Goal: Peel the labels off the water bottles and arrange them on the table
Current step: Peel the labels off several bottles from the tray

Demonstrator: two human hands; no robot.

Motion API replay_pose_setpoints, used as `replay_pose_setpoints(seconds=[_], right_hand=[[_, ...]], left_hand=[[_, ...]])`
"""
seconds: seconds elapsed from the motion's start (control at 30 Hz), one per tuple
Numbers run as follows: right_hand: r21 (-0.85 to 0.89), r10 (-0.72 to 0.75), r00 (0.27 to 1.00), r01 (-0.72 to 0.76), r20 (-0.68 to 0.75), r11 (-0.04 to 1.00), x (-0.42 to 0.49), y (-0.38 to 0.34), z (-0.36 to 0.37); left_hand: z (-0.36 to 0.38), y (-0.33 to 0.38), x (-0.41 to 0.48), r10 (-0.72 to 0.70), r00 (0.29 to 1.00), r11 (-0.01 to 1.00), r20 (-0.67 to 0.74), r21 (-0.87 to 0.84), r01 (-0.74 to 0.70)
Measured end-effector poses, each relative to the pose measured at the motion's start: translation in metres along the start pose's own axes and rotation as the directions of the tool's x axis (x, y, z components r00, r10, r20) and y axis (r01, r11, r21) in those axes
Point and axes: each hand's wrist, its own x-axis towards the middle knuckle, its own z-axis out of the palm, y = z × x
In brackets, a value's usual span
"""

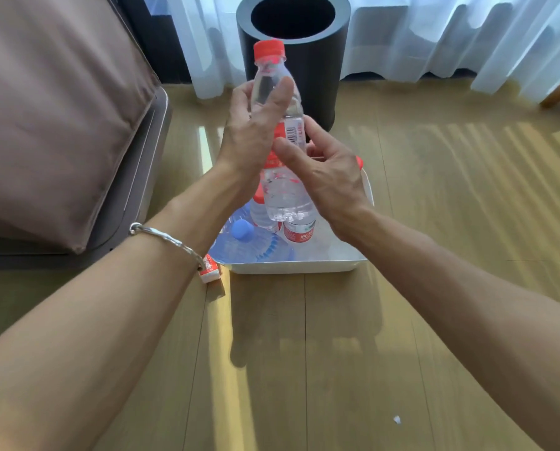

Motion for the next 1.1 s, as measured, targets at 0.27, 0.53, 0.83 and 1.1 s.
replay_pose_setpoints(seconds=[0.27, 0.53, 0.83, 1.1], right_hand=[[-0.073, -0.014, 1.000, 0.015, 0.013, 0.997, 0.009, -0.007, -0.008], [-0.071, 0.054, 0.988, -0.044, 0.144, 0.996, 0.013, -0.005, -0.028], [-0.150, 0.134, 0.974, -0.107, 0.181, 0.983, 0.015, -0.009, -0.040], [-0.176, 0.152, 0.979, -0.128, 0.133, 0.976, 0.012, -0.012, -0.032]], left_hand=[[0.002, -0.001, -0.004, -0.124, 0.986, 0.988, 0.109, -0.082, 0.133], [-0.008, 0.005, -0.003, -0.171, 0.976, 0.985, 0.137, 0.019, 0.170], [-0.007, 0.006, -0.003, -0.150, 0.981, 0.979, 0.119, 0.158, 0.131], [-0.013, 0.004, -0.002, -0.135, 0.984, 0.983, 0.113, 0.143, 0.119]])
